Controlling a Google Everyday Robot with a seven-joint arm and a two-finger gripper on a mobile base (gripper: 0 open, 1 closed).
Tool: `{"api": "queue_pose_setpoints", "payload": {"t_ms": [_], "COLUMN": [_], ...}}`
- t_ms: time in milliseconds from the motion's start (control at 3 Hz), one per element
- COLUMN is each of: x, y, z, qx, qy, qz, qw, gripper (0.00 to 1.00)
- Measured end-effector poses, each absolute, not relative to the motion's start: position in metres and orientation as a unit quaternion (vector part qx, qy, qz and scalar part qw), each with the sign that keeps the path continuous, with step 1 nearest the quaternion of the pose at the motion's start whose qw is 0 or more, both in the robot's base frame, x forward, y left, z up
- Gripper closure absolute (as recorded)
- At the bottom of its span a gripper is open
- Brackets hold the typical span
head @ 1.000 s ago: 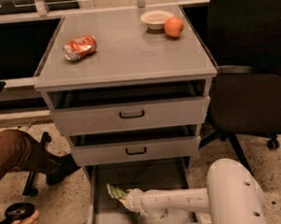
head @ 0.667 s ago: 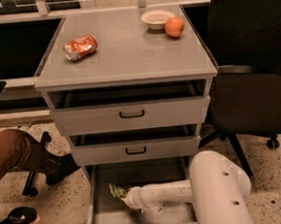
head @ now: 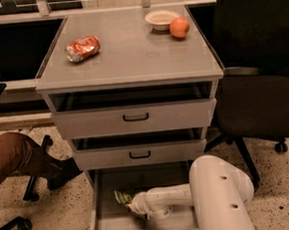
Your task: Place green jalapeno chip bag into bottom drawer
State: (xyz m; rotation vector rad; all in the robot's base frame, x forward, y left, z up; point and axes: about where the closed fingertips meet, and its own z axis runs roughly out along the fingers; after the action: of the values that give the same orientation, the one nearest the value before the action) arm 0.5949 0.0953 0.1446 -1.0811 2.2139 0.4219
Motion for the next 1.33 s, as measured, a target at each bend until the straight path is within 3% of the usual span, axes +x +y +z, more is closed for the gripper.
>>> {"api": "queue_pose_setpoints", "payload": {"t_ms": [1000, 1333], "x": [0.5949, 0.5948], "y": [0.0954, 0.0955], "z": [0.1445, 0.1445], "qx": [-0.410, -0.410], "qy": [0.840, 0.840], "qz": [0.160, 0.160], "qw": [0.315, 0.315], "gripper": [0.12, 0.00]}}
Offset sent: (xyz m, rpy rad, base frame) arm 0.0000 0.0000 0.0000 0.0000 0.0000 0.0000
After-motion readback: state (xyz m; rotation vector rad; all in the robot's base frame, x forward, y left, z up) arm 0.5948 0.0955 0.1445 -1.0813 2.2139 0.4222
